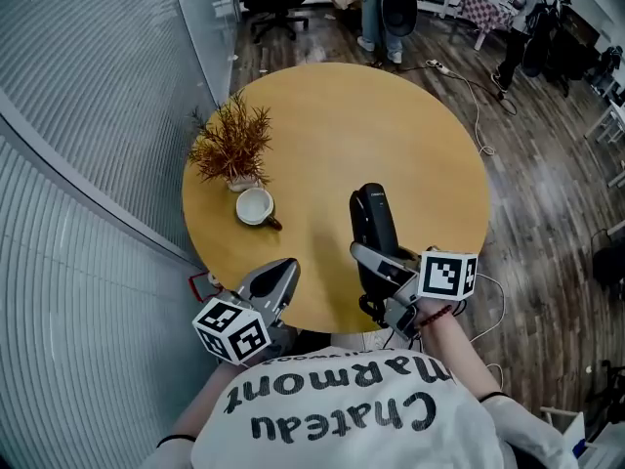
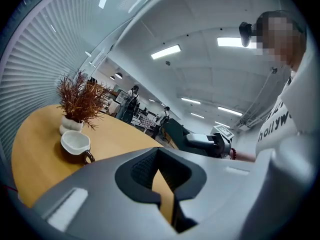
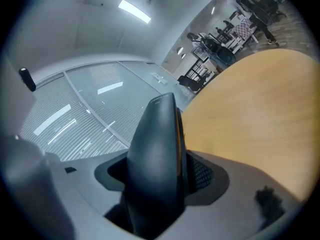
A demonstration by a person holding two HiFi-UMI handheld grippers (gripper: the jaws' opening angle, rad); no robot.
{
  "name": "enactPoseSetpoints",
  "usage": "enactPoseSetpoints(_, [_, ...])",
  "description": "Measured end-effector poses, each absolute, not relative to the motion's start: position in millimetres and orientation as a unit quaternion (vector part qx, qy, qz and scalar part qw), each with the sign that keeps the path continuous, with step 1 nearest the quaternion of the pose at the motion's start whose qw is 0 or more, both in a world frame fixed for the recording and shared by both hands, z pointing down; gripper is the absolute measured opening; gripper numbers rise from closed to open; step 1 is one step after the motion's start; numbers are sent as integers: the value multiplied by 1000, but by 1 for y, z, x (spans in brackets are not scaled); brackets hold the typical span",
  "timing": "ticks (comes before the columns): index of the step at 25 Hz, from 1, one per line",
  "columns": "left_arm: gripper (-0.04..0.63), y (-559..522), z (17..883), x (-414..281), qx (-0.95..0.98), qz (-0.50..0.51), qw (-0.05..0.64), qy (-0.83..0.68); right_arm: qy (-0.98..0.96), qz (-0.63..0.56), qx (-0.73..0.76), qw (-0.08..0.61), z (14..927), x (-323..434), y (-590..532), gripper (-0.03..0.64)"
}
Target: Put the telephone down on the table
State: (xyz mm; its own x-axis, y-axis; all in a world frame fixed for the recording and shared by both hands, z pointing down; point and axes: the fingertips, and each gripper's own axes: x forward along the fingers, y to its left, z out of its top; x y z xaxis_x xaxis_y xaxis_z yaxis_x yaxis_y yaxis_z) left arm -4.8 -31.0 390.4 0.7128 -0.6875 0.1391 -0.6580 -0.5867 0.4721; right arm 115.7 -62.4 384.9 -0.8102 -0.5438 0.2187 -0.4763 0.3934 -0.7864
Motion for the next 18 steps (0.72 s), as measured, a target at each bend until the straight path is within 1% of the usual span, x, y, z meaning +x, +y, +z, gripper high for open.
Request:
enactPoseSetpoints(6, [6,-37,432,29,902,-27,251,-351,826,-479,-293,44,422,122,-75,319])
enactPoseSetpoints(8, [6,-62,440,22,904,-28,259,-338,823,-484,-295,36,429,103,-102,319])
enactPoseSetpoints(13, [6,-143,438,-23,901,-32,299,-313,802,-509,-312,17,433,37,-192,319])
enactPoseSetpoints(18, [6,-157,465,-21,901,-37,330,-280,783,-521,-339,0,468,24,-230,319])
